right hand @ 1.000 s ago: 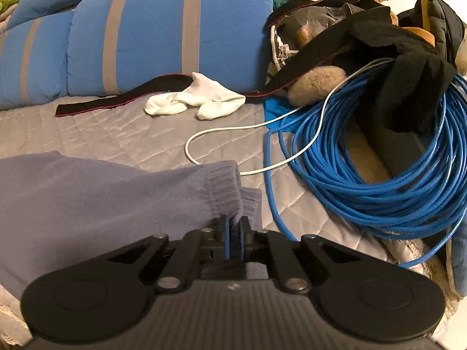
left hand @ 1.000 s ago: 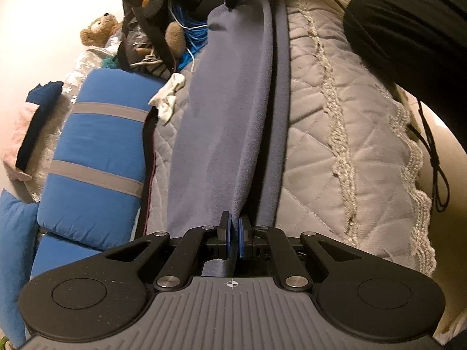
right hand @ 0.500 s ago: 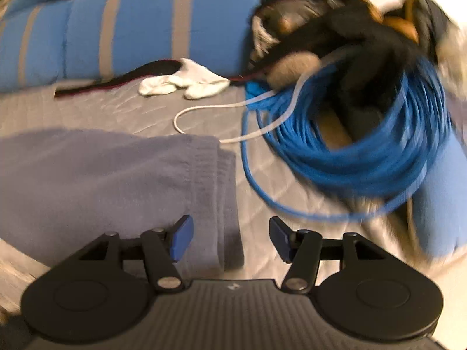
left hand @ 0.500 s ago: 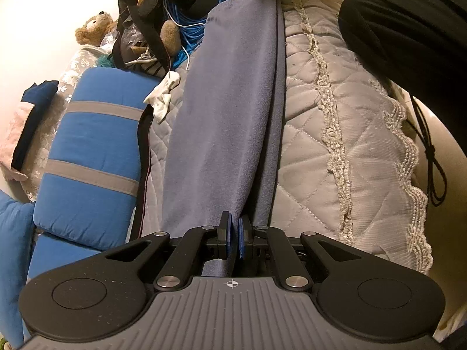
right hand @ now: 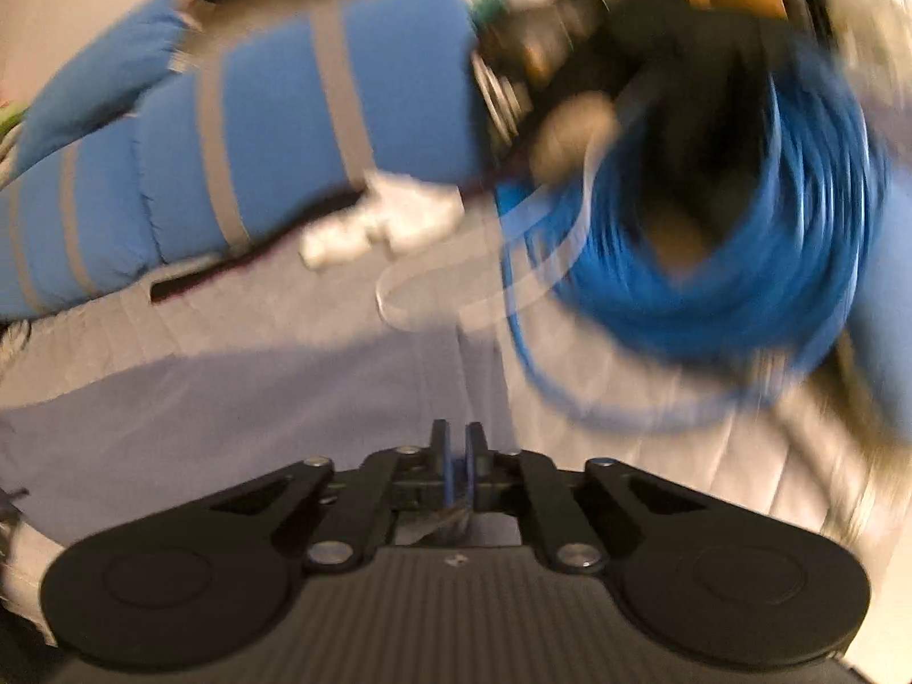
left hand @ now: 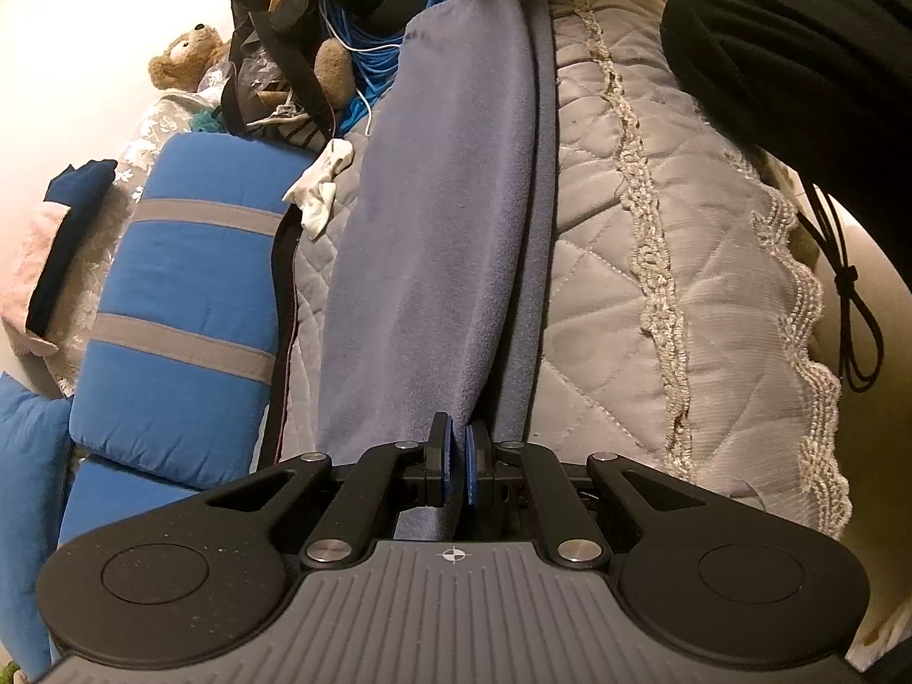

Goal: Fold clothes

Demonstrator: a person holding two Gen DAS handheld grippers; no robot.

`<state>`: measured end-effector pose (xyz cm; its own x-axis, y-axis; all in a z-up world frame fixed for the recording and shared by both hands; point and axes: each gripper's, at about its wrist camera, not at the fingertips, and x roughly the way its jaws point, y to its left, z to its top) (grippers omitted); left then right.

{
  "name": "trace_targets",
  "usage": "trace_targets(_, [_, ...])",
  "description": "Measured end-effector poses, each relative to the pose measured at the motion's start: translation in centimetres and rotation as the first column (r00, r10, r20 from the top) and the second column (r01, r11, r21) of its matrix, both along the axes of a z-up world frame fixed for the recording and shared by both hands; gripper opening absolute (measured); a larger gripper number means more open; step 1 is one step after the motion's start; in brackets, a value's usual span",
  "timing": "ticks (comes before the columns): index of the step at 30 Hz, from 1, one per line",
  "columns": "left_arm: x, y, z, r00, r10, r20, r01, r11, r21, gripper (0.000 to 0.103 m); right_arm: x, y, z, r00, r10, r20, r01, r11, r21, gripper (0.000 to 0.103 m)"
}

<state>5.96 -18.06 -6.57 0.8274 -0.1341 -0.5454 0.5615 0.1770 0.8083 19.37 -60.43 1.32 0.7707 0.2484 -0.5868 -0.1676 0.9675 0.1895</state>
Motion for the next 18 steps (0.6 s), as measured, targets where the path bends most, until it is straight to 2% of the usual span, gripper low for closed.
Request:
trace_targets(2, [0.0, 0.0, 0.0, 1.0, 0.001, 0.001, -0.001, 1.0, 0.0, 0.006, -0.2, 0.4, 0.5, 0.997, 0.01, 0.07, -0.006, 0.998, -0.055, 0.0])
trace_targets(3, [0.0, -0.1, 0.0, 1.0, 0.001, 0.0, -0.001, 1.0, 0.001, 0.006, 0.1, 0.4, 0.4, 0.997, 0.006, 0.074, -0.001, 0.998, -0.069, 0.0])
trace_targets(7, [0.0, 0.0, 0.1, 1.0, 0.0, -0.002, 0.0, 1.0, -0.003, 0.006, 1.1, -0.1, -1.4, 0.999, -0.043, 0.008, 0.043, 0.992, -0.117, 0.0])
trace_targets(10, [0.0, 0.1, 0.3, 1.0, 0.005, -0.005, -0.005, 1.0, -0.016, 0.006, 0.8, -0.5, -2.1, 0.997, -0.07, -0.028, 0.067, 0.993, -0.093, 0.003])
trace_targets(11, [0.1, 0.0, 0.4, 1.0, 0.01, -0.008, -0.01, 1.0, -0.021, 0.006, 0.5, -0.7, -2.2, 0.996, -0.078, -0.035, 0.074, 0.992, -0.098, 0.024])
trace_targets(12, [0.2, 0.0, 0.6, 1.0, 0.016, -0.015, -0.016, 0.999, -0.031, 0.007, 0.3, -0.7, -2.3, 0.996, -0.081, -0.041, 0.077, 0.992, -0.1, 0.039])
trace_targets(13, [0.3, 0.1, 0.8, 0.999, 0.023, -0.022, -0.024, 0.999, -0.042, 0.008, 0.0, -0.5, -2.2, 0.996, -0.087, -0.037, 0.083, 0.992, -0.099, 0.048])
trace_targets(14, [0.4, 0.2, 1.0, 0.999, 0.03, -0.024, -0.032, 0.998, -0.056, 0.013, -0.3, -0.3, -2.1, 0.995, -0.093, -0.032, 0.089, 0.991, -0.098, 0.072])
trace_targets(15, [0.5, 0.3, 1.2, 0.999, 0.038, -0.025, -0.04, 0.997, -0.072, 0.019, -0.6, -0.2, -1.9, 0.995, -0.098, -0.028, 0.095, 0.991, -0.096, 0.087])
trace_targets(16, [0.5, 0.4, 1.4, 0.999, 0.046, -0.026, -0.048, 0.995, -0.088, 0.033, -1.2, 0.2, -1.6, 0.996, -0.09, -0.004, 0.09, 0.992, -0.092, 0.089])
trace_targets(17, [0.5, 0.5, 1.4, 0.999, 0.047, -0.015, -0.048, 0.995, -0.093, 0.037, -1.5, 0.7, -1.2, 0.996, -0.085, 0.011, 0.085, 0.992, -0.089, 0.09])
trace_targets(18, [0.4, 0.6, 1.4, 0.999, 0.045, -0.004, -0.045, 0.995, -0.089, 0.037, -1.8, 1.1, -0.8, 0.997, -0.079, 0.025, 0.081, 0.993, -0.086, 0.098])
